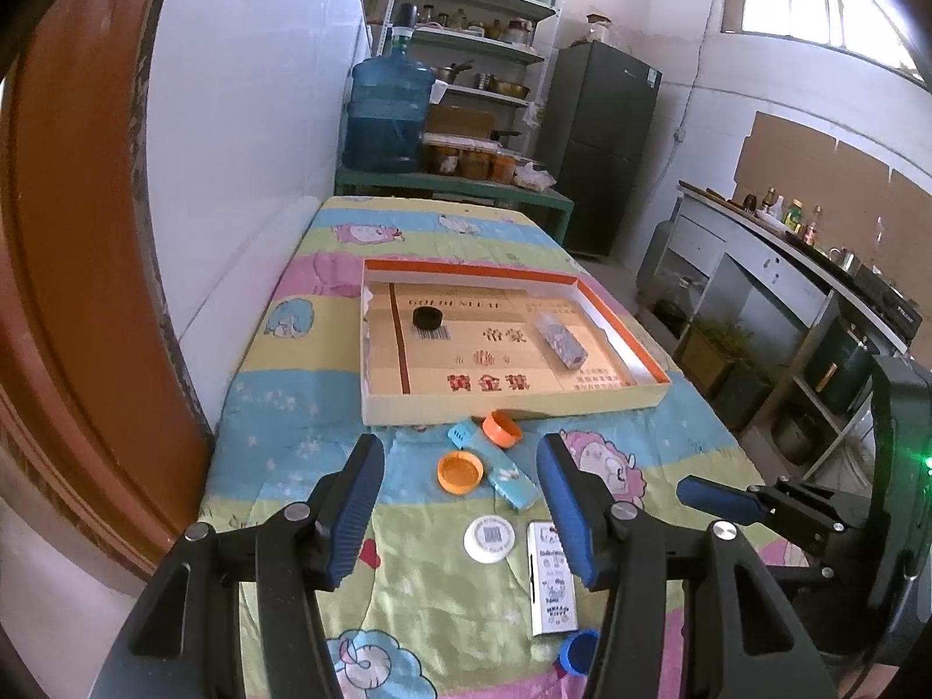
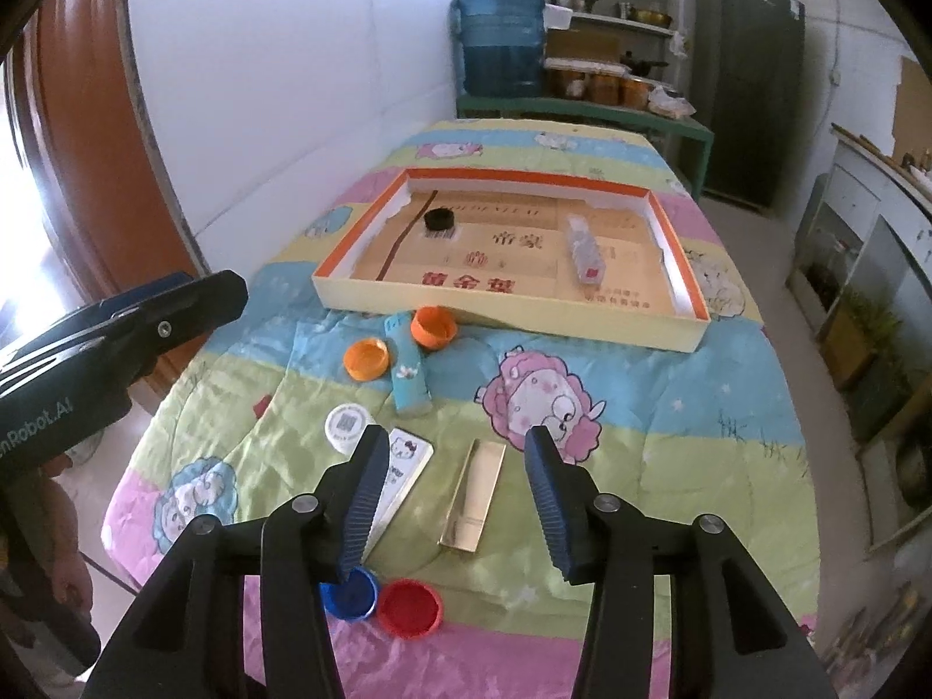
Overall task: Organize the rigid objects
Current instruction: 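Withdraw both grippers from the tray toward the remaining items, then grasp the white Hello Kitty box with the left gripper while the right grasps the gold bar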
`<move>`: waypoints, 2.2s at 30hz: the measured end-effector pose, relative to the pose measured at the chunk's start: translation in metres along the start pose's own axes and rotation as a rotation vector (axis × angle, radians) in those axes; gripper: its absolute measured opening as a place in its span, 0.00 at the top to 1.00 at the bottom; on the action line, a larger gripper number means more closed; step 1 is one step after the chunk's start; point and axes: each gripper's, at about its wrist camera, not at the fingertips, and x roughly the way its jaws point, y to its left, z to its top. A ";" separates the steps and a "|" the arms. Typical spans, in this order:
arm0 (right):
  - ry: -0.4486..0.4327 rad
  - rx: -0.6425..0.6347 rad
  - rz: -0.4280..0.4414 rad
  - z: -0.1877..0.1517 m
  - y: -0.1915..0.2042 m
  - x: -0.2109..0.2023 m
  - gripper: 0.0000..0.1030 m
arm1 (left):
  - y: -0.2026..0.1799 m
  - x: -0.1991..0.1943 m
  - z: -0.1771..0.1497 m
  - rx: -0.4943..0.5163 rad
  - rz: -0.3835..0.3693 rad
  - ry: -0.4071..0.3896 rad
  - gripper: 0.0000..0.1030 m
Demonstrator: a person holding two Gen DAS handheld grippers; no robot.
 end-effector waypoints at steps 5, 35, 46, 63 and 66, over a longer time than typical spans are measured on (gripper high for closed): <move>0.012 0.016 0.010 -0.013 -0.002 0.001 0.51 | 0.004 -0.004 -0.012 -0.013 -0.002 0.013 0.46; 0.038 0.197 -0.005 -0.033 -0.044 0.023 0.51 | -0.043 0.066 -0.061 0.107 -0.128 0.260 0.62; 0.049 0.159 0.026 -0.022 -0.032 0.034 0.51 | -0.039 0.073 -0.067 0.127 -0.122 0.262 0.74; 0.142 0.098 0.007 -0.021 -0.014 0.058 0.78 | -0.034 0.068 -0.070 0.144 -0.141 0.249 0.74; 0.146 0.099 0.011 -0.021 -0.014 0.059 0.81 | -0.034 0.068 -0.069 0.142 -0.145 0.249 0.74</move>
